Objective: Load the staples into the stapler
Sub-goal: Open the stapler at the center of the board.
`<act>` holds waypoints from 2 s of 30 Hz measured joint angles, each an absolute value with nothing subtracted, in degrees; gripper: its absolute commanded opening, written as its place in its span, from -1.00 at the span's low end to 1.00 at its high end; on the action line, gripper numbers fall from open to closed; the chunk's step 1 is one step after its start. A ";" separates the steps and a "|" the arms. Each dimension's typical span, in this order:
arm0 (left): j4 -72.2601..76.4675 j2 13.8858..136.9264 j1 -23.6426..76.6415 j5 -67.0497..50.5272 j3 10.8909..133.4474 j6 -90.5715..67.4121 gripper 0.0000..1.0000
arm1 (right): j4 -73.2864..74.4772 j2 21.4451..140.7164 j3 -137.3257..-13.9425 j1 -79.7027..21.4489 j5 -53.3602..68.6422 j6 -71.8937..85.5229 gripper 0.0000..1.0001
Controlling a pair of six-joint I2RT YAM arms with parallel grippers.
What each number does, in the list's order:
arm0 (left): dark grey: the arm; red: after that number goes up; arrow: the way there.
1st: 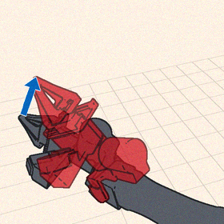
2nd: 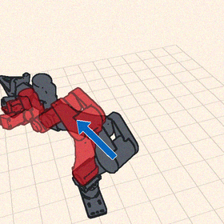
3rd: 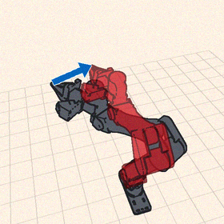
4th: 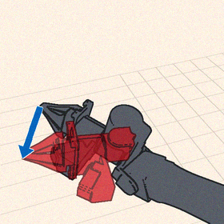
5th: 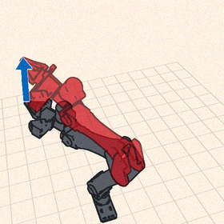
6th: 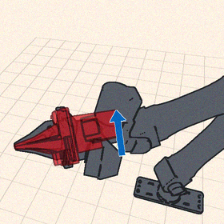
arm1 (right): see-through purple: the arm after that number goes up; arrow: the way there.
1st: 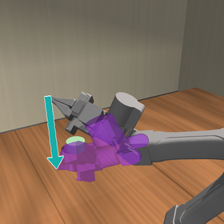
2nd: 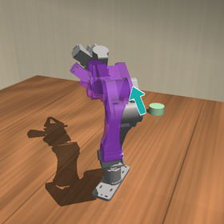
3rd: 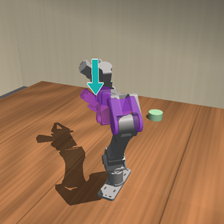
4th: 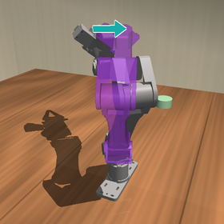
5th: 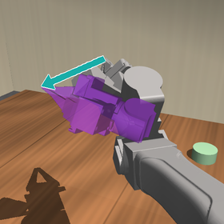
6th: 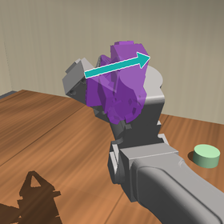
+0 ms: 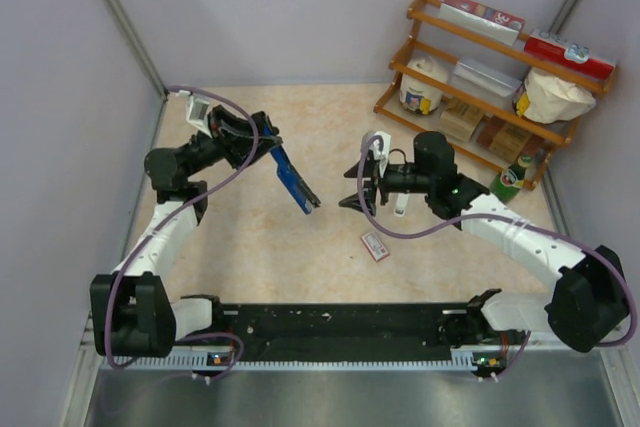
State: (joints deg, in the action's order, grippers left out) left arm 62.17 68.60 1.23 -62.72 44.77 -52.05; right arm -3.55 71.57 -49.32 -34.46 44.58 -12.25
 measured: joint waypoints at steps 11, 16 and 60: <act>62.87 72.07 6.61 -64.73 43.31 -52.18 -1.00 | -9.13 77.56 -57.89 -37.36 42.48 -5.13 0.89; 62.48 72.16 8.03 -64.71 43.31 -51.16 -1.00 | -10.94 82.02 -58.63 -38.35 41.85 -0.86 0.89; 58.63 72.14 9.69 -63.11 43.05 -47.70 -0.99 | -13.56 91.77 -65.12 -42.59 47.86 5.04 -1.00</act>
